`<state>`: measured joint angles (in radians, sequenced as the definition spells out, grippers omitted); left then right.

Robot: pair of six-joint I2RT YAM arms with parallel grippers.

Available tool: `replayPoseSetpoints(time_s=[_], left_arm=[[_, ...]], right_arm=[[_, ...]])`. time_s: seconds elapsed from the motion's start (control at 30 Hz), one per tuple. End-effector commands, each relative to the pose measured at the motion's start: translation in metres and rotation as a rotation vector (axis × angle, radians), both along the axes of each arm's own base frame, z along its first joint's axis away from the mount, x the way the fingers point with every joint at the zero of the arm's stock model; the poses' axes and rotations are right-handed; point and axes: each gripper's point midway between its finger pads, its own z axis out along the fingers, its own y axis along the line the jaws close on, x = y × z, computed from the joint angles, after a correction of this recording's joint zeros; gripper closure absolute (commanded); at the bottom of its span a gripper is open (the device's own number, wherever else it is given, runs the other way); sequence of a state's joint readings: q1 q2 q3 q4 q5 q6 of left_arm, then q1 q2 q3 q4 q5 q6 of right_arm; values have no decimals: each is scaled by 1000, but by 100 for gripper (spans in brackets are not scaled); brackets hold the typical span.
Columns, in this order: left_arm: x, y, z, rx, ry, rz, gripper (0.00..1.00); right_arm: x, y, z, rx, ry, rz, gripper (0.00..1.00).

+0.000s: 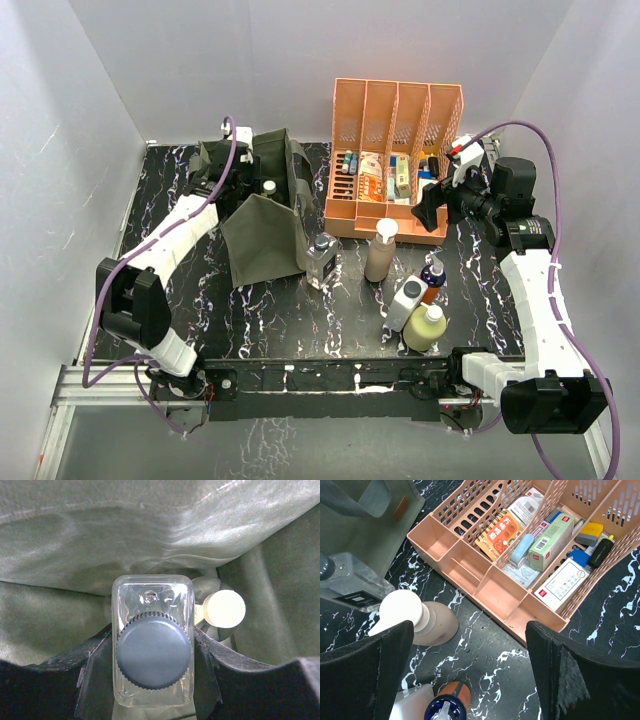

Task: Place the personal care products into the canvas bag
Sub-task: Place the care product in the canvas bag.

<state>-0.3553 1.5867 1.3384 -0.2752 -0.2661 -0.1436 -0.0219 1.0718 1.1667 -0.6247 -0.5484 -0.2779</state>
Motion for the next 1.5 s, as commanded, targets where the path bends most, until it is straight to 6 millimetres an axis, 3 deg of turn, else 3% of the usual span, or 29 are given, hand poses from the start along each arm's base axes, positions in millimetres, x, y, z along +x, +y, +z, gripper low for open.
replayPoseSetpoints(time_s=[0.0, 0.17, 0.4, 0.73, 1.23, 1.47], left_arm=[[21, -22, 52, -97, -198, -48, 100], [24, -22, 55, -82, -232, -64, 100], [24, -23, 39, -71, -188, -72, 100], [20, -38, 57, -130, -264, -160, 100], [19, -25, -4, -16, -99, -123, 99], [18, -27, -10, -18, -91, -135, 86]], right_arm=[[3, 0, 23, 9, -85, -2, 1], [2, 0, 25, 7, -89, -6, 1], [3, 0, 23, 8, -83, -4, 1], [3, 0, 21, 8, -79, -4, 1], [2, 0, 23, 8, -83, -1, 1], [1, -1, 23, 5, -86, -7, 1]])
